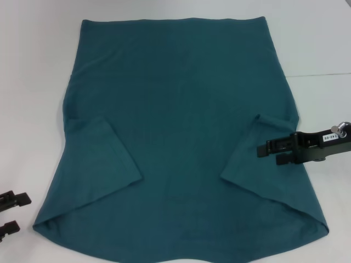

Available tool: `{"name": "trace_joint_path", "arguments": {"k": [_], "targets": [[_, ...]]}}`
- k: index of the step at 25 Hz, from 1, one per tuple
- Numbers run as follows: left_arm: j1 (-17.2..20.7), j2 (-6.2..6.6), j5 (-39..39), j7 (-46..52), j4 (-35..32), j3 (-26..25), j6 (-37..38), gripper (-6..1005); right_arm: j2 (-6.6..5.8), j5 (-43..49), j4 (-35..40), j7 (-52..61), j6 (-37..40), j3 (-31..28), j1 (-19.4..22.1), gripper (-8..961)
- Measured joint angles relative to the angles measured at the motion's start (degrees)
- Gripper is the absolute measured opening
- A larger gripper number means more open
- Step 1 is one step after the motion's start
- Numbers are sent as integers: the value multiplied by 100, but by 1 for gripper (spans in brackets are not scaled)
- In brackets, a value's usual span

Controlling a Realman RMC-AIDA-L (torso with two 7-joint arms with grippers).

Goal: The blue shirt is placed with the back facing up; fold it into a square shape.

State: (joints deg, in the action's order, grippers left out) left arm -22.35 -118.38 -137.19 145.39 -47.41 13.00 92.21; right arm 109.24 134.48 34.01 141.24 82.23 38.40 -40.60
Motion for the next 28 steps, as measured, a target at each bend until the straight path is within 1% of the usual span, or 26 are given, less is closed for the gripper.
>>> {"name": "trace_joint_path", "arguments": {"k": [4, 9, 14, 19, 24, 28], "targets": [[-23, 0, -173, -26, 38, 31, -97, 857, 1, 0, -7, 0, -8, 0, 7, 805], [-48, -8, -186, -213, 145, 49, -170, 855, -3, 0, -8, 0, -11, 0, 11, 804], [-80, -3, -186, -269, 363, 69, -331, 854, -6, 0, -8, 0, -5, 0, 10, 804], [-105, 0, -188, -272, 433, 84, -381, 853, -15, -10, -8, 0, 8, 0, 30, 804], [-135, -14, -188, -234, 500, 260, -510, 854, -18, -22, -8, 0, 5, 0, 50, 804], [-237, 1, -165, -271, 727, 307, -583, 851, -17, -25, -8, 0, 11, -10, 54, 804]]}}
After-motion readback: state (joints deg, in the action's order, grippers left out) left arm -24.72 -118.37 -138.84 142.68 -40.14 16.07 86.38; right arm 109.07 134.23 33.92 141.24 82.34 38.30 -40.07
